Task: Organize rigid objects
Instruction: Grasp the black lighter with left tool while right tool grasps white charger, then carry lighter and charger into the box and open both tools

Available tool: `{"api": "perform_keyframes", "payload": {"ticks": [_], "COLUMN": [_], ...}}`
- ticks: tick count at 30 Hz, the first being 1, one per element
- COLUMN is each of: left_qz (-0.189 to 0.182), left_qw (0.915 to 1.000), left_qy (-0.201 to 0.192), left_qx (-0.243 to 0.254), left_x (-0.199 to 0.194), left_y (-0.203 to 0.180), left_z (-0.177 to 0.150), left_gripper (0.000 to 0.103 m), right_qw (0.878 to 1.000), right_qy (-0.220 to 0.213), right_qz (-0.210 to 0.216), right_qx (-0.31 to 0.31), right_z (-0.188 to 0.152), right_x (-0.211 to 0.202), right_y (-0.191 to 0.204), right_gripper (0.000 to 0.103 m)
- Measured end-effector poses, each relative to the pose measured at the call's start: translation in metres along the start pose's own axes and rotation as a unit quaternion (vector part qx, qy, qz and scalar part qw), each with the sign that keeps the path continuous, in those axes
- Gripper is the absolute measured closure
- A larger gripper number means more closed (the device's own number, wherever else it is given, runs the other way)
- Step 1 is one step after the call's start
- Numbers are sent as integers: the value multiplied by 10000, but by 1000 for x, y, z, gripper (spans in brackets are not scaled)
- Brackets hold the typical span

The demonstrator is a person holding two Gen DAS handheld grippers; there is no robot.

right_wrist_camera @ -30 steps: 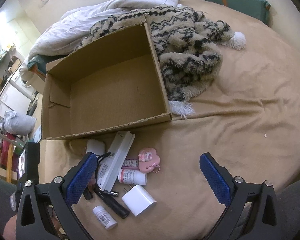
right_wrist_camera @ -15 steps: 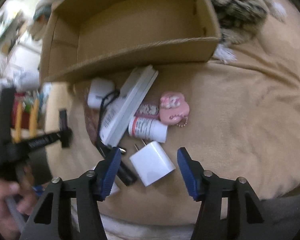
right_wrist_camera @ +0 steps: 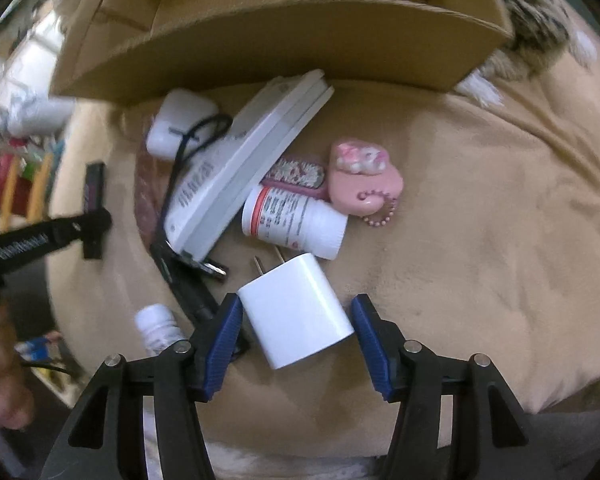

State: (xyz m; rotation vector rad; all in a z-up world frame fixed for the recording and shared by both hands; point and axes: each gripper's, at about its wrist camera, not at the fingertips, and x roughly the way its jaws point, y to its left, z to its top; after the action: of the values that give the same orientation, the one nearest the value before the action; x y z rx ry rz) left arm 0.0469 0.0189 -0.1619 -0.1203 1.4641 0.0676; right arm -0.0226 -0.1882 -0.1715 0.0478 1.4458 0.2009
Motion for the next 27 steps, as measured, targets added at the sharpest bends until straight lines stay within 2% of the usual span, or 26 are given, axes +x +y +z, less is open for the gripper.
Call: {"api": "perform_keyframes", "payload": {"ticks": [3, 6, 15, 27], "left_qz": [40, 61, 139, 126], "left_qw": [10000, 9999, 9993, 9976], "left_qy": [-44, -121, -287, -682], "left_qx": [-46, -89, -199, -69], "left_x": [3, 4, -13, -42], "left_y": [6, 11, 18, 4], "left_z": [-2, -5, 2, -6], "left_gripper": [86, 86, 86, 86], "right_qw": [9994, 9986, 9968, 9910], "right_qy": [-209, -468, -720, -1293], "right_qz": [-179, -135, -55, 355], "right_qx": [-217, -223, -331, -31], "right_z": [-3, -8, -17, -9], "right_x": [-6, -23, -50, -95], "right_y": [7, 10, 12, -3], "right_gripper": [53, 59, 60, 60]}}
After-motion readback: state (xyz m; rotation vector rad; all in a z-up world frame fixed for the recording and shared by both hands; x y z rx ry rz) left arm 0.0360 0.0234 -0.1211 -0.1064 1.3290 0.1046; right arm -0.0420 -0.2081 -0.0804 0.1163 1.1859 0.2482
